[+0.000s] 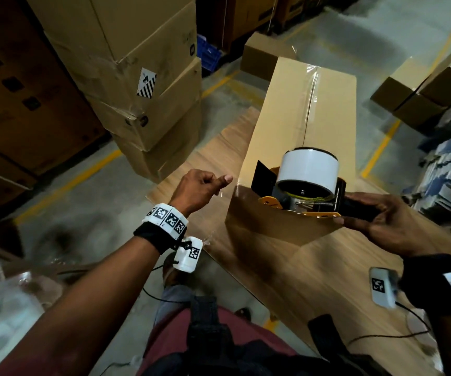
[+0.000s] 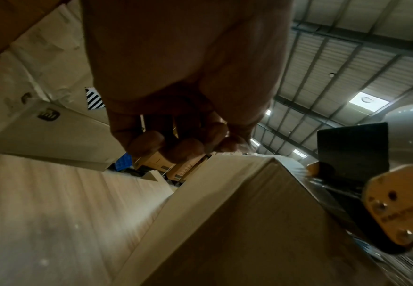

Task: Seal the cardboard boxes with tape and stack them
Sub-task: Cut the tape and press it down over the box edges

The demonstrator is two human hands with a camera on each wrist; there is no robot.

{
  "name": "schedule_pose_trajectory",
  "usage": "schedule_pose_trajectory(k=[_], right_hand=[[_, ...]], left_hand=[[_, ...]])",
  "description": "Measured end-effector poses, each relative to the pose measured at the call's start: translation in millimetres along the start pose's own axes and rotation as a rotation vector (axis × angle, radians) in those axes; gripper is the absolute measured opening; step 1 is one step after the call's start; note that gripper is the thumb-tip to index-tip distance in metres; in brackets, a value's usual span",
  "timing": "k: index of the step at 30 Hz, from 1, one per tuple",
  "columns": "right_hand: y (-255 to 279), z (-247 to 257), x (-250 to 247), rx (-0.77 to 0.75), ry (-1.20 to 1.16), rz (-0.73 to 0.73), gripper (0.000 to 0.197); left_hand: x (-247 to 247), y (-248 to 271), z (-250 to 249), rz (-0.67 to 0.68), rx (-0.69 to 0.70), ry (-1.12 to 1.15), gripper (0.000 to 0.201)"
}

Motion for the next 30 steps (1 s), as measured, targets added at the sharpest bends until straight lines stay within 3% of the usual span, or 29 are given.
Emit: schedule_pose_trajectory(k=[5,7,9,12,15,17,18,20,22,23,24,26,27,30], right_hand=[[-5.9,-8.3,1.5,0.048,-0.020,0.021,0.052],[-8.0,-9.4,2.1,0.084,-0.042,0.030,0.051],[-8.7,-9.5,1.2,0.095,-0.040,0.037,0.050],[-10.1,-9.1,-1.2,0.088,-0.007,0.054,0.049],[-10.0,-7.6,0.4,0.095,0.004,0.054,0.047],[-10.7,-4.7,2.3,0.106,0.025,0.069,0.041],[-11.3,-2.7,4.7,0.114,0.049,0.103,0.037],[-14.2,0.3,8.1,0.129,0.121,0.186,0.032],[-16.1,7.2,10.6,0.117,0.230,0.237,0.035],[-16.2,11.6,11.7,0.097,0.291,0.241,0.036],[-16.5,14.3,12.1,0.072,0.351,0.230,0.036],[-17.1,21.7,13.3,0.024,0.438,0.197,0.036],[-17.3,23.4,12.7,0.017,0.453,0.189,0.036],[-14.0,13.4,10.5,0.034,0.427,0.178,0.035]], left_hand=[[39.7,9.4,24.5,0.366,-0.362,0.277,0.052],[51.4,10.2,30.6,0.467,-0.423,0.283,0.055],[57.0,7.8,34.1,0.490,-0.448,0.258,0.060],[60.2,10.2,48.1,0.474,-0.499,0.107,0.088],[71.3,21.2,59.9,0.509,-0.572,0.131,0.104],[70.5,21.0,63.6,0.464,-0.577,0.084,0.106],[63.6,15.4,67.3,0.377,-0.549,0.025,0.098],[39.4,0.4,66.3,0.092,-0.407,-0.046,0.059],[9.7,0.1,40.1,-0.192,-0.153,0.015,0.021],[-0.6,9.5,11.2,-0.282,0.059,0.001,0.016],[-1.8,23.7,-20.8,-0.318,0.295,-0.059,0.027],[22.4,55.9,-71.5,-0.215,0.697,-0.285,0.058],[40.5,66.7,-80.2,-0.134,0.804,-0.427,0.070],[71.6,72.3,-71.0,0.001,0.853,-0.709,0.080]])
Point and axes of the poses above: each hand's wrist, its own y-axis away from the middle knuckle, its own x-axis out of the palm, z = x × y, the point moved 8 cm from there along -y, towards the middle knuckle, and after that the axes turned 8 degrees about -z, right-handed, at the moved point
